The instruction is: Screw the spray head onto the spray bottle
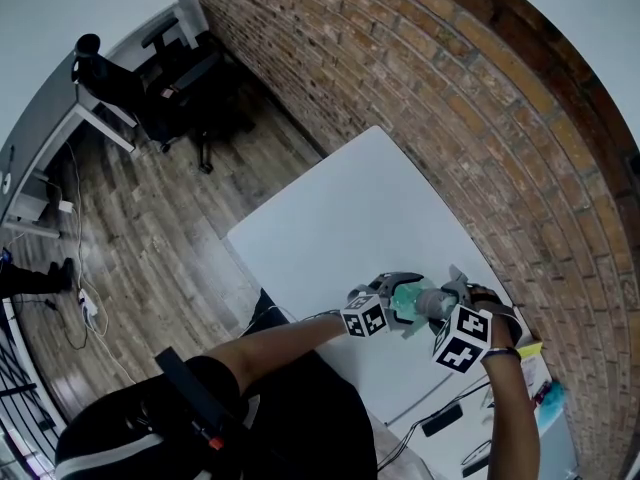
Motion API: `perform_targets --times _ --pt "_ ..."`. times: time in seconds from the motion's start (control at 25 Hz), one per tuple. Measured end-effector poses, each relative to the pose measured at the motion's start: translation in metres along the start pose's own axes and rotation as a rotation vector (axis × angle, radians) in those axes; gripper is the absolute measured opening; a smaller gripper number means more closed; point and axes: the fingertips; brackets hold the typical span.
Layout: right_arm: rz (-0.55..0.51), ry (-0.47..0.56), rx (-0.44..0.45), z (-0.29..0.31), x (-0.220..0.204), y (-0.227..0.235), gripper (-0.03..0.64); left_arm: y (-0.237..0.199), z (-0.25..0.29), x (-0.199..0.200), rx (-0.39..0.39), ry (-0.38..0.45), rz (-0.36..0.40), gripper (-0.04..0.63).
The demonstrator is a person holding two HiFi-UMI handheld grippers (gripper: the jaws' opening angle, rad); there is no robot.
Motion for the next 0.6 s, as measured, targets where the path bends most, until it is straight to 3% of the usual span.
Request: perform_targets --times 0.32,0.6 --pt "0.117 0.003 -0.013 -0.0004 -0.0005 0.0022 0.279 -0.0007 -0.0004 0.0006 -0.002 -0.002 -0.002 0.486" --pt "0.103 0.044 -0.028 -0.0067 -0.0001 0.0044 0.279 -0.0012 0.0001 0.0013 -0.003 -0.003 -0.003 0.486"
Point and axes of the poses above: the fingertips, and each gripper's own axes: z forward along the fingers, y to its right, x out of its top, and after that the axes turned 10 degrees about -z, right-handed
